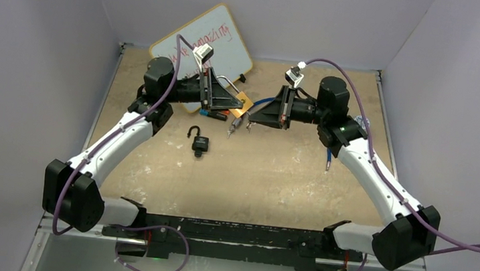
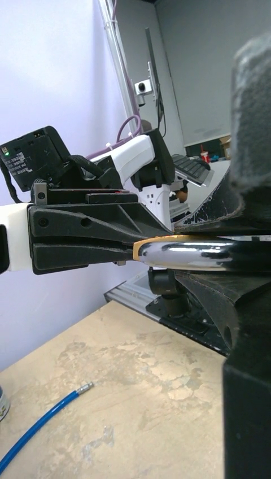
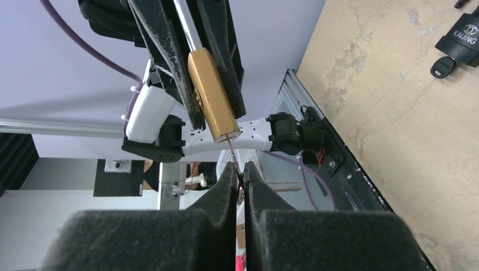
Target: Unlock with the key
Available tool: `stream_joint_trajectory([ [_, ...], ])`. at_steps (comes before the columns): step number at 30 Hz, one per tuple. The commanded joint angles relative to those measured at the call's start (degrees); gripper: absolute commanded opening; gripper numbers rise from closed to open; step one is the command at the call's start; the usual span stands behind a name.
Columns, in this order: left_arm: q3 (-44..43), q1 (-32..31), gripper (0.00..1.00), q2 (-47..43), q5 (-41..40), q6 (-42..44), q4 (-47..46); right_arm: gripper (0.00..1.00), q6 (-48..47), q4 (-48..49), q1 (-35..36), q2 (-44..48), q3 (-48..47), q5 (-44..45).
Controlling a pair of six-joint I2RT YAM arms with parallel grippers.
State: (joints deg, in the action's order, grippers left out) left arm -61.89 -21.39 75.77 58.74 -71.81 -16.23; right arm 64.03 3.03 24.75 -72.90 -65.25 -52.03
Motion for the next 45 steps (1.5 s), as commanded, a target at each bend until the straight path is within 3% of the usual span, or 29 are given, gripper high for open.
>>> stream_joint_trajectory([
  [1, -1.16, -3.71, 0.0, -2.79, 2.79, 5.2, 0.72, 0.0, -0.13, 1.55, 0.39, -1.72, -4.08, 4.13],
  [9, -0.07, -7.0, 0.0, -2.08, 1.27, 8.29, 2.42, 0.0, 2.98, 3.98, 2.45, -7.15, -9.08, 5.12],
  [13, 2.45, -7.08, 0.0, -3.66, 0.5, 6.39, -1.76, 0.0, 8.45, 11.69, 2.52, -6.76, -6.45, 4.73],
  [18, 3.4, -7.09, 0.0, -5.45, -3.0, 10.08, -4.44, 0.0, 30.6, 30.66, 2.51, -6.23, 1.34, 0.78],
  [24, 3.79, -7.09, 0.0, -6.08, -8.87, 16.03, -12.86, 0.0, 61.75, 56.56, 3.37, -5.13, 10.87, 3.62],
  [29, 2.77, -7.06, 0.0, -5.92, -12.81, 23.02, -17.4, 0.0, 72.15, 66.11, 6.01, -5.54, 12.94, 7.08],
  [33, 3.22, -7.09, 0.0, -5.36, -12.74, 23.49, -23.59, 0.0, 76.55, 70.64, 6.11, -5.52, 15.79, 9.29],
  [36, 4.58, -7.08, 0.0, -5.43, -13.51, 23.11, -25.23, 0.0, 73.81, 69.8, 6.04, -5.17, 16.6, 8.51],
  [37, 4.52, -7.09, 0.0, -5.42, -13.56, 23.35, -24.42, 0.08, 71.42, 68.3, 5.67, -4.77, 16.75, 7.95],
  [39, 4.19, -7.01, 0.0, -5.68, -13.8, 24.45, -22.06, 0.34, 63.85, 62.48, 4.77, -3.04, 17.06, 6.87],
  [41, 3.91, -7.0, 0.0, -6.32, -14.55, 26.35, -18.47, 0.51, 50.8, 51.62, 2.94, 0.01, 16.54, 4.79],
  [45, 3.64, -6.91, 0.0, -7.89, -16.88, 30.63, -10.16, 0.61, 25.37, 21.59, -2.97, 7.41, 16.21, 5.25],
])
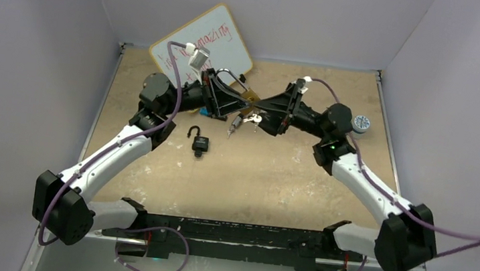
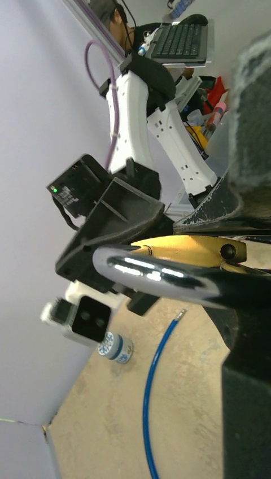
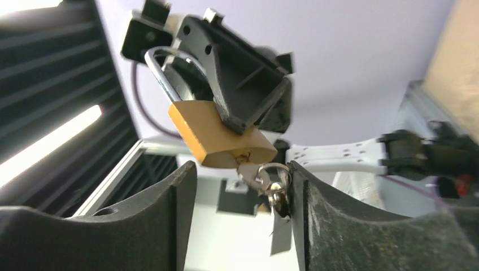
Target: Unlock with the key
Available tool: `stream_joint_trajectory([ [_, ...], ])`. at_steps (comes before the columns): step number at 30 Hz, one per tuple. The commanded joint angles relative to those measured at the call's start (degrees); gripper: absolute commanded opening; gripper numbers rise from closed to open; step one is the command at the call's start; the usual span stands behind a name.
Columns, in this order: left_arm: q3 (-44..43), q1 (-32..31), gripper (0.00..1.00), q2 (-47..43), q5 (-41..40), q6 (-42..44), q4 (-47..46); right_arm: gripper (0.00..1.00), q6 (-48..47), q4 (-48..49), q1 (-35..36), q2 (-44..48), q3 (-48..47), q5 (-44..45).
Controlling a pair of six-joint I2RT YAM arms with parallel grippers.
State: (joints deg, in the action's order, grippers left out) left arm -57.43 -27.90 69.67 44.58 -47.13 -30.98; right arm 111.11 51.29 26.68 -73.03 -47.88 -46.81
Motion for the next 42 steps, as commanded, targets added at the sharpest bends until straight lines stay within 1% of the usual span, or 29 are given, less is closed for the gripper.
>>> stream_joint_trajectory([
  [1, -0.98, -0.32, 0.0, -2.09, -2.75, 6.85, 6.29, 0.62, -29.11, -34.59, -5.91, 10.18, -1.57, 2.02],
  [3, -1.19, -0.31, 0.0, -2.63, -2.19, 9.11, 9.94, 0.66, -44.14, -51.14, -6.58, 14.98, -4.18, 8.69],
  [4, -1.19, -0.31, 0.0, -2.87, -1.75, 10.19, 11.34, 0.67, -50.15, -57.43, -6.55, 16.8, -5.66, 11.91],
  [5, -1.19, -0.31, 0.0, -3.07, -1.55, 11.19, 12.9, 0.68, -54.14, -61.37, -6.59, 18.19, -6.86, 14.44],
  [6, -1.19, -0.31, 0.0, -3.27, -1.38, 12.29, 14.54, 0.68, -58.24, -64.07, -6.6, 19.17, -8.31, 16.66],
  [8, -1.19, -0.31, 0.0, -3.16, 0.16, 14.22, 17.07, 0.69, -63.76, -65.8, -6.6, 20.12, -10.89, 18.65],
  [10, -1.49, -0.31, 0.0, -2.82, 2.39, 15.77, 19.25, 0.69, -69.4, -64.8, -6.6, 19.82, -13.93, 20.19],
  [11, -1.73, -0.31, 0.0, -2.6, 4.22, 16.56, 20.14, 0.69, -72.07, -63.8, -6.55, 18.94, -15.6, 18.5],
  [14, -3.16, -0.42, 0.0, -2.11, 10.39, 18.78, 22.9, 0.67, -72.43, -59.84, -6.47, 14.97, -19.5, 15.99],
  [16, -4.52, -0.56, 0.0, -2.43, 13.95, 19.67, 23.84, 0.66, -70.74, -56.92, -5.82, 10.94, -22.84, 11.41],
  [17, -5.13, -0.57, 0.0, -2.88, 14.67, 20.45, 24.57, 0.65, -69.85, -54.91, -4.41, 9.42, -24.36, 10.06],
  [19, -6.21, -0.58, 0.0, -3.57, 15.36, 22.3, 26.37, 0.66, -71.56, -53.02, -0.23, 7.14, -26.87, 10.67],
  [21, -7.21, -0.58, 0.0, -3.75, 16.12, 23.98, 28.23, 0.67, -74.66, -53.9, 4.4, 4.87, -29.68, 10.98],
  [24, -7.87, -0.58, 0.0, -3.46, 16.85, 25.64, 30.18, 0.68, -76.25, -54.44, 8.15, 2.04, -31.99, 10.37],
  [28, -7.71, -0.58, 0.0, -3.01, 18.21, 25.78, 30.01, 0.65, -75.2, -52.27, 8.67, 1.42, -31.6, 12.69],
  [30, -7.7, -0.58, 0.0, -2.72, 18.96, 25.65, 29.8, 0.58, -73.88, -49.99, 8.83, 0.8, -30.75, 12.51],
  [33, -8.02, -0.57, 0.0, -2.32, 20.14, 25.52, 29.58, 0.48, -73.83, -50.39, 9.37, -1.26, -31.9, 11.96],
  [34, -8.17, -0.58, 0.0, -2.21, 20.47, 25.51, 29.58, 0.46, -73.99, -50.58, 9.58, -1.83, -32.37, 11.92],
  [36, -8.35, -0.58, 0.0, -2.15, 20.63, 25.63, 29.72, 0.44, -74.56, -50.97, 10.01, -2.48, -33.0, 11.89],
  [42, -9.02, -0.58, 0.0, -1.58, 20.09, 25.51, 30.67, 0.45, -75.93, -51.11, 10.64, -3.9, -34.54, 11.23],
])
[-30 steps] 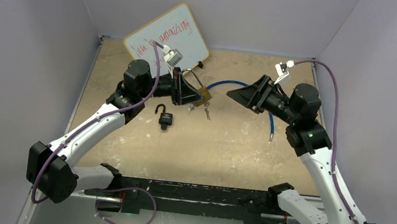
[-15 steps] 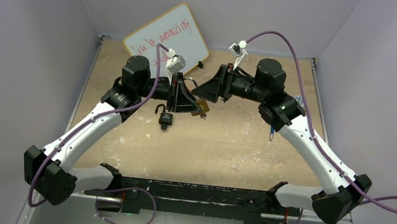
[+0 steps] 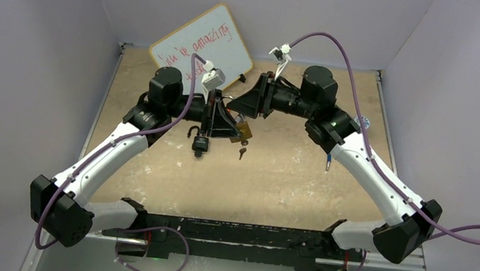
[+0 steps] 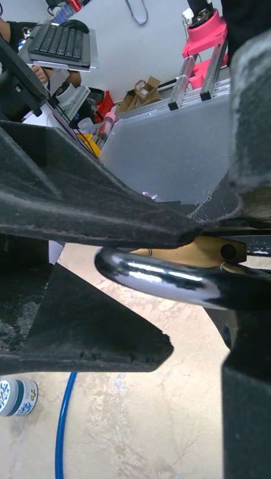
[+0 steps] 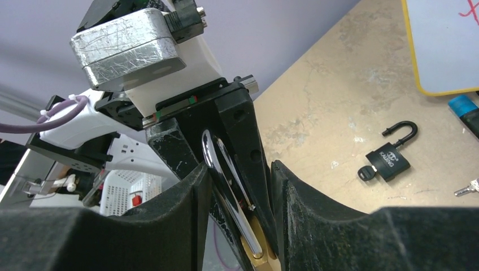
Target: Unlock with the key
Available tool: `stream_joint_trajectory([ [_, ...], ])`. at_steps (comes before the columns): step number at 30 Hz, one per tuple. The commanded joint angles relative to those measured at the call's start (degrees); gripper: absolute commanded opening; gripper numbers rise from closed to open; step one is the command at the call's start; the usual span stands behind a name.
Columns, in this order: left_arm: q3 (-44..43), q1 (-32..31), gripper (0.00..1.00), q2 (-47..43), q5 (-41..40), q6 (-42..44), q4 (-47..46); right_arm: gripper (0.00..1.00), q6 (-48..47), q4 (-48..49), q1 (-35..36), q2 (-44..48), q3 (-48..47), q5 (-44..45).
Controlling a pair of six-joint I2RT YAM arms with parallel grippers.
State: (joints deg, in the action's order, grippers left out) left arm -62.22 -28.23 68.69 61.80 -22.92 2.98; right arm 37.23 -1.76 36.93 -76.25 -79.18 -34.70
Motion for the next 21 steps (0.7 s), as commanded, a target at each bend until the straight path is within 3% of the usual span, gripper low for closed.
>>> stream_joint_trajectory([
  [1, -4.15, -0.25, 0.0, -0.46, 2.96, 1.37, -3.25, 0.43, -2.29, 1.94, 0.47, -0.97, -3.45, -1.12],
  [3, -4.14, -0.25, 0.0, -0.12, 2.82, 1.38, -3.1, 0.33, -2.49, 1.94, 0.57, -1.45, -4.0, -0.99],
  [5, -4.29, -0.25, 0.03, 0.16, 1.34, 1.34, -3.08, 0.15, -2.93, 0.42, 0.58, -1.47, -4.39, -0.07],
  [8, -3.4, -0.16, 0.25, 0.58, -4.96, -3.48, -3.04, 0.01, -2.71, 0.21, 0.58, 0.39, -3.33, 9.25],
  [9, -1.87, -0.16, 0.32, 0.98, -6.96, -7.07, -6.39, 0.0, -1.36, 1.2, 0.58, 1.33, -2.1, 11.9],
  [16, 15.91, -0.42, 0.42, 0.52, -16.38, -31.87, -37.69, 0.0, 2.23, 4.94, 0.52, 5.6, 1.92, 24.02],
  [18, 18.41, -0.4, 0.47, 0.32, -19.08, -34.54, -41.03, 0.0, 3.2, 5.46, 0.58, 6.16, 2.89, 24.72],
  [21, 19.83, -0.51, 0.46, 0.58, -22.25, -36.84, -43.29, 0.0, 4.31, 5.98, 0.56, 6.22, 3.98, 24.43],
])
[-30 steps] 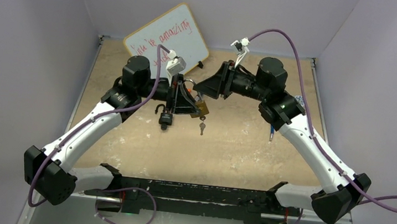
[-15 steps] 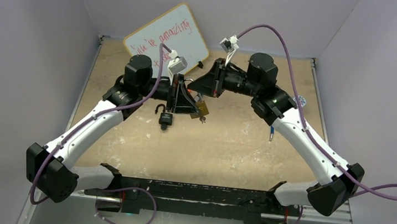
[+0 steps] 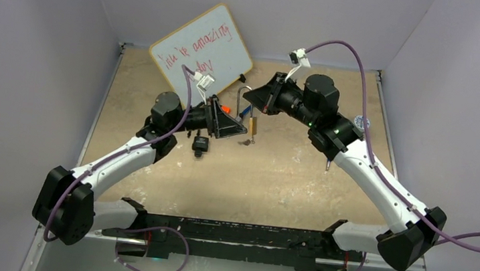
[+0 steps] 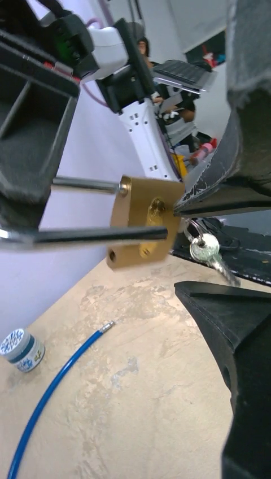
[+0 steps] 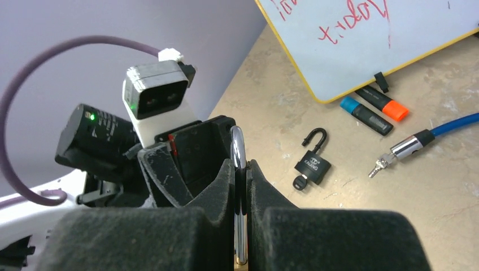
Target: Unlock with the key
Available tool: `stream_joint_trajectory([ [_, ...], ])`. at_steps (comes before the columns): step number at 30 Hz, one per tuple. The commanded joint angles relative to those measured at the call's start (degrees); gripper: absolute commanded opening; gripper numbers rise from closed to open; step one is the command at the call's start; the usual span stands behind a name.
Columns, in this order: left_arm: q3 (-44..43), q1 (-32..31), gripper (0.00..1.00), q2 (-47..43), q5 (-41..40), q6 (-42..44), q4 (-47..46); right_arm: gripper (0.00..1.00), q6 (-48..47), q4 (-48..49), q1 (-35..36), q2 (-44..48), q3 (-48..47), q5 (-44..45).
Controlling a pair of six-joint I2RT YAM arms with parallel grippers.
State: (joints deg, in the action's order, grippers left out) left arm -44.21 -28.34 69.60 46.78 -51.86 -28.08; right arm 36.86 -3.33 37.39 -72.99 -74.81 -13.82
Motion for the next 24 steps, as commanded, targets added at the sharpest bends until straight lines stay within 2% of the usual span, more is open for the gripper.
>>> stream_joint_trajectory([
  [1, 2.04, -0.46, 0.43, -0.31, -8.04, -8.33, -12.71, 0.0, 4.87, 7.63, 0.14, 2.95, -0.15, 3.35],
  [3, 2.35, -0.45, 0.35, -0.08, -9.15, -8.57, -12.98, 0.0, 5.37, 7.38, 0.12, 3.02, 0.52, 3.53],
  [5, 2.41, -0.48, 0.23, 0.03, -9.54, -8.32, -12.86, 0.0, 5.57, 6.1, 0.06, 3.2, 0.94, 4.64],
  [7, 2.54, -0.49, 0.18, 0.01, -9.69, -7.63, -11.86, 0.0, 5.77, 3.91, 0.06, 3.26, 0.98, 6.62],
  [12, 2.76, -0.49, 0.21, -2.35, -14.29, -0.8, 0.78, 0.0, 6.09, -1.41, 0.18, 3.38, 1.52, 8.96],
  [15, 1.92, -0.49, 0.29, -5.71, -25.7, 6.08, 18.32, 0.0, 4.56, -5.71, 0.1, 3.68, 2.48, 12.5],
  [17, 2.72, -0.49, 0.33, -8.06, -32.36, 8.8, 25.32, 0.0, 3.75, -8.45, 0.1, 4.26, 4.5, 14.44],
  [24, 8.42, -0.49, 0.4, -13.3, -36.28, 9.24, 32.02, 0.0, 2.82, -11.59, -0.09, 5.25, 15.98, 16.83],
])
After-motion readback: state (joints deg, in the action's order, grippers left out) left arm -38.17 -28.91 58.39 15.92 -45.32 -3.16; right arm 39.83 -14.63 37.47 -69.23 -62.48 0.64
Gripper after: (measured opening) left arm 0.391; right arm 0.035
